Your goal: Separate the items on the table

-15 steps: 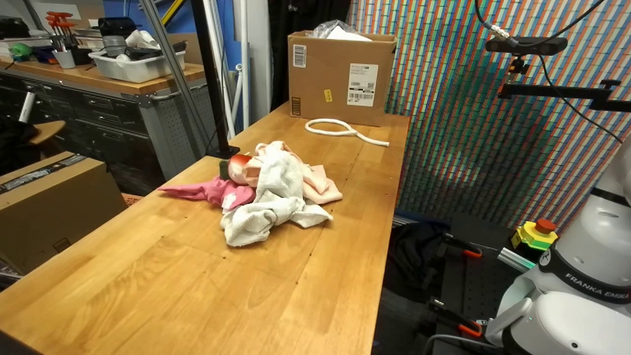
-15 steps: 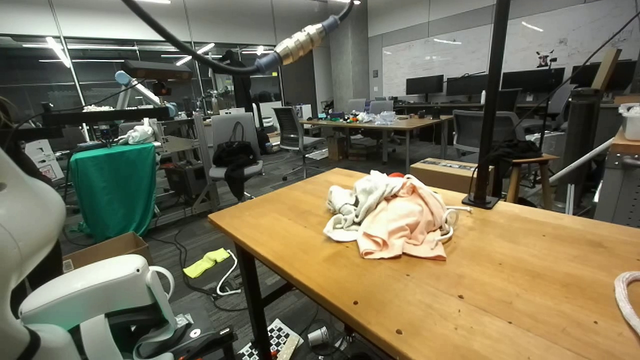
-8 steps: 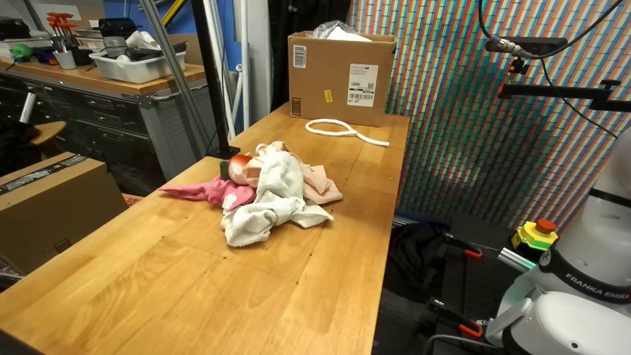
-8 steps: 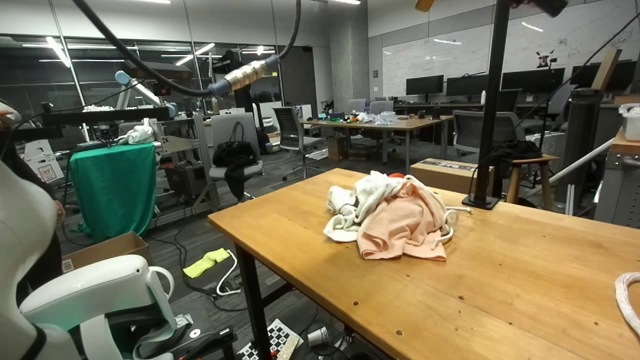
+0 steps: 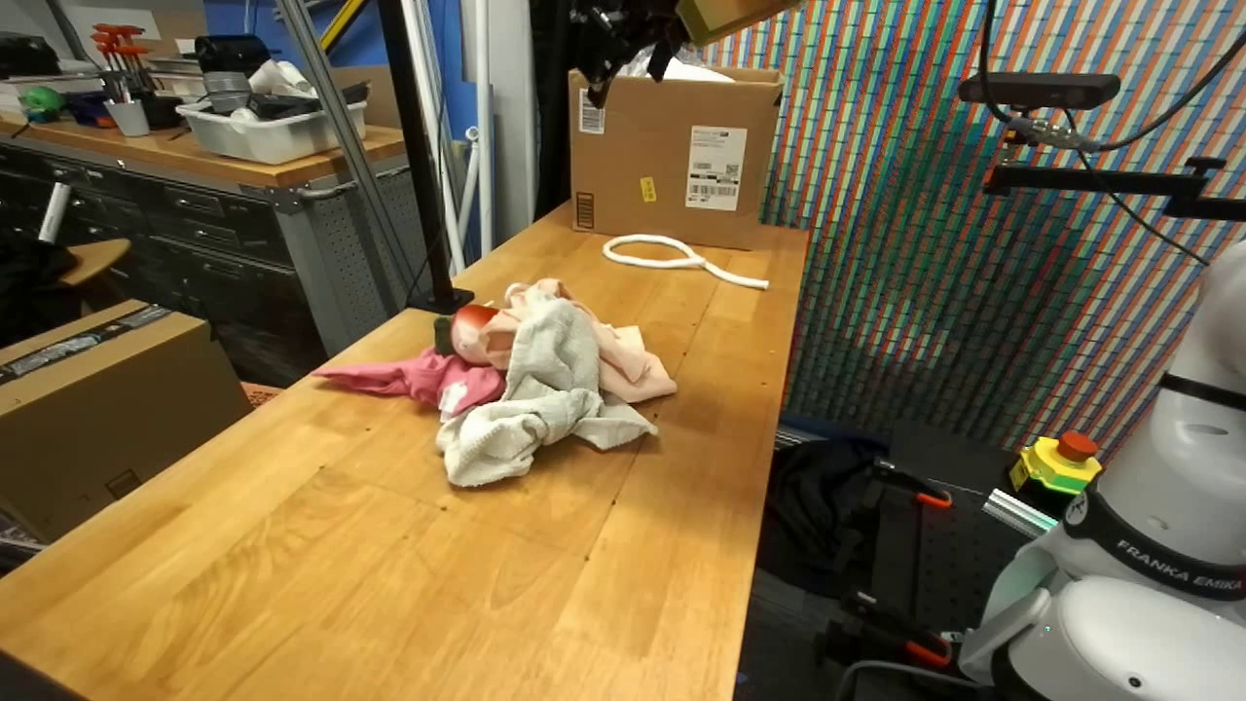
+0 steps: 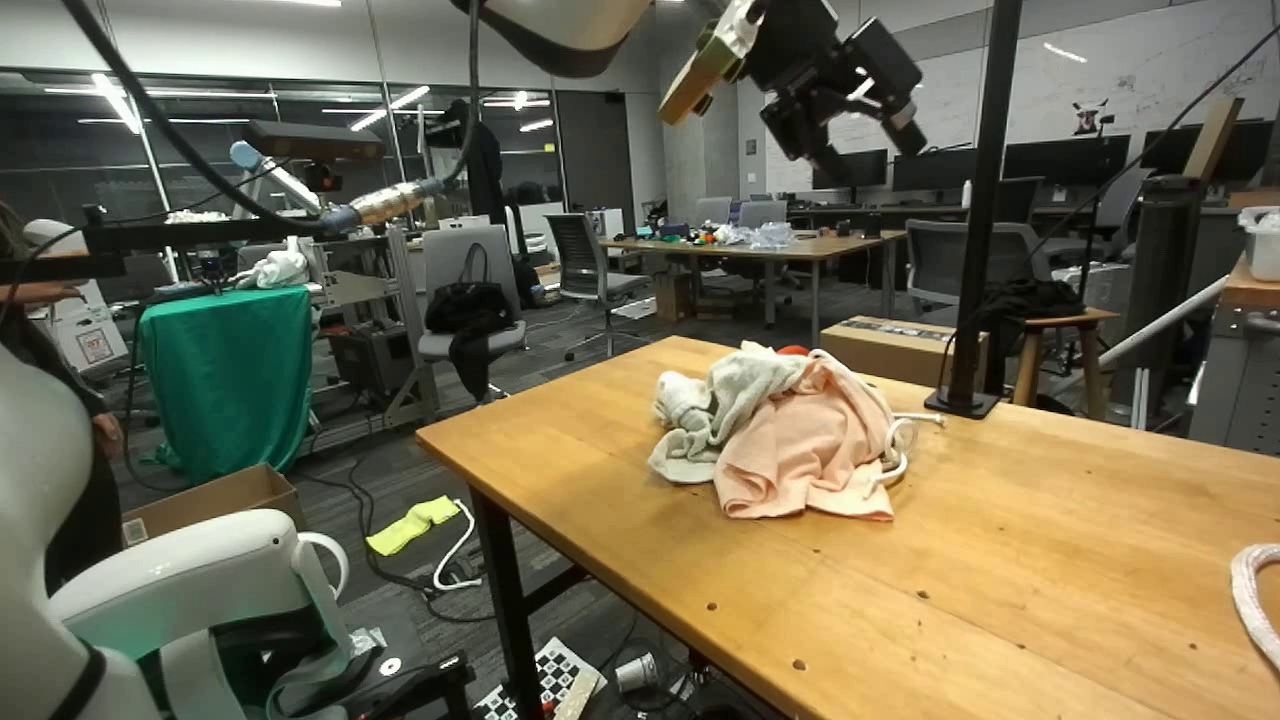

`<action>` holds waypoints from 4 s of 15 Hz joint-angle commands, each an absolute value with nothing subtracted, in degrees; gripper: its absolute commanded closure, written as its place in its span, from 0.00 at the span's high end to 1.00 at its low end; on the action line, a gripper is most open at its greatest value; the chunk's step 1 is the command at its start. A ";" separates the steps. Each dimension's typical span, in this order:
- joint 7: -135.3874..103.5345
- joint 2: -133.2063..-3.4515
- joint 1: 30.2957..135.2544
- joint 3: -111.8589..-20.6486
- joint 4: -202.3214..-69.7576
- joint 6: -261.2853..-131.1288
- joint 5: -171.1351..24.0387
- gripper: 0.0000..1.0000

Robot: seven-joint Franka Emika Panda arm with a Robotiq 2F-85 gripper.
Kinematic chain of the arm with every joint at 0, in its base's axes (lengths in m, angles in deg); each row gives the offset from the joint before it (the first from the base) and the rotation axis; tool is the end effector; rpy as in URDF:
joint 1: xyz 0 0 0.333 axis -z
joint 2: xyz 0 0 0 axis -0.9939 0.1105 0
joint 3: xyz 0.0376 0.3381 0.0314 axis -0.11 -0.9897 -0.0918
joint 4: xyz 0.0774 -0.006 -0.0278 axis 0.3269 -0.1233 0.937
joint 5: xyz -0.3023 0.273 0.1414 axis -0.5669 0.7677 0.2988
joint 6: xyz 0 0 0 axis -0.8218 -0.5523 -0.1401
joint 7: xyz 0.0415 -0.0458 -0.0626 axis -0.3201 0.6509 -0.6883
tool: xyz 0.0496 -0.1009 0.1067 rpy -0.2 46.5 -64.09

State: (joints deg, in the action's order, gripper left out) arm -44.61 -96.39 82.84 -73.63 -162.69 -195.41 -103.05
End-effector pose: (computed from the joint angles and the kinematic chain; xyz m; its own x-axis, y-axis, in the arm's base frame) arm 0.5904 0.0181 0.5435 0.8193 -0.0869 0.5667 -0.2726 -0.9286 0.2518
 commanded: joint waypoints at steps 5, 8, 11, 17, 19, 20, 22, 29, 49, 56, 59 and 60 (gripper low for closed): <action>-26.34 -98.26 76.91 -78.27 -169.99 -191.54 -85.05 1.00; -19.92 -96.65 74.33 -79.80 -170.00 -188.57 -79.62 1.00; -16.15 -94.67 72.59 -81.23 -169.42 -186.16 -77.08 1.00; -14.01 -91.13 70.53 -83.35 -169.55 -188.96 -75.41 1.00; -16.53 -90.42 70.41 -83.96 -170.51 -193.27 -76.54 1.00; -17.63 -89.86 70.43 -84.19 -171.05 -195.75 -76.75 1.00; -20.16 -88.86 70.56 -84.57 -172.21 -200.93 -78.03 1.00; -29.63 -84.87 70.60 -84.30 -175.47 -209.61 -88.08 1.00; -61.99 -77.93 70.71 -80.08 -175.05 -213.14 -127.54 1.00; -64.81 -76.42 70.84 -78.91 -173.38 -213.29 -129.40 1.00; -66.09 -75.41 70.86 -78.30 -172.32 -213.19 -130.64 1.00; -66.37 -75.10 70.89 -78.09 -172.14 -213.22 -130.86 1.00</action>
